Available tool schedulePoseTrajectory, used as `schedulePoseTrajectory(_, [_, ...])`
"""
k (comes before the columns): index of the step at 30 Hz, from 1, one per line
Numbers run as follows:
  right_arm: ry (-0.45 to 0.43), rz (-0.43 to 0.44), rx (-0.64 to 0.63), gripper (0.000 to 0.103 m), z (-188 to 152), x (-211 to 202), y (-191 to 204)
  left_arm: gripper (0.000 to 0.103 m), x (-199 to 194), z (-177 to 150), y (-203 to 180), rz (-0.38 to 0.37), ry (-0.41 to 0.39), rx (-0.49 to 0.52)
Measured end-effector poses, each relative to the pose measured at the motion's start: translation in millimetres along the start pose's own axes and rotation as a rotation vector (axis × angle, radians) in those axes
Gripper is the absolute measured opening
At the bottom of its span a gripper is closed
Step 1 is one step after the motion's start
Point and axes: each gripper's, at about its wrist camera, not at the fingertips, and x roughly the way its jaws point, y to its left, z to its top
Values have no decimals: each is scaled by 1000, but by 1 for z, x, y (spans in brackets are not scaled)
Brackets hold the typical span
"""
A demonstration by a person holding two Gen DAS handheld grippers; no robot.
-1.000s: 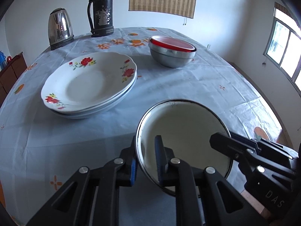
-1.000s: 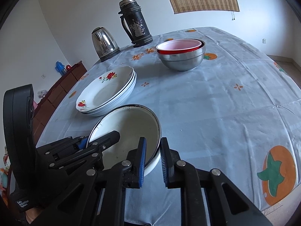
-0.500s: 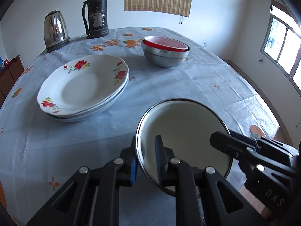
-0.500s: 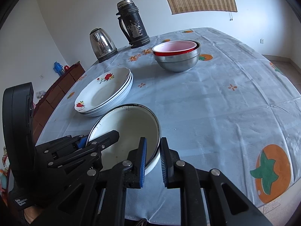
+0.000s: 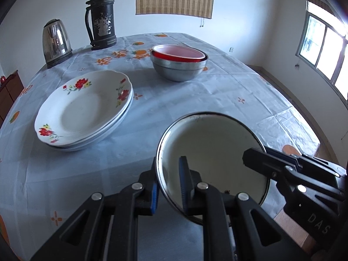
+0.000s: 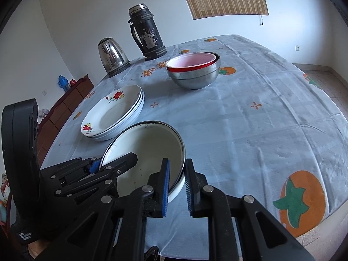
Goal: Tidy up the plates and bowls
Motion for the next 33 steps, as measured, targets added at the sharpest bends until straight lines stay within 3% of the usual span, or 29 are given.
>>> schedulePoseTrajectory(22, [-22, -63, 22, 14, 8, -16, -23, 14, 10, 16, -29, -52, 6, 55])
schedulePoseTrajectory(33, [-65, -89, 6, 14, 31, -22, -29, 14, 9, 41, -38, -68, -26, 62])
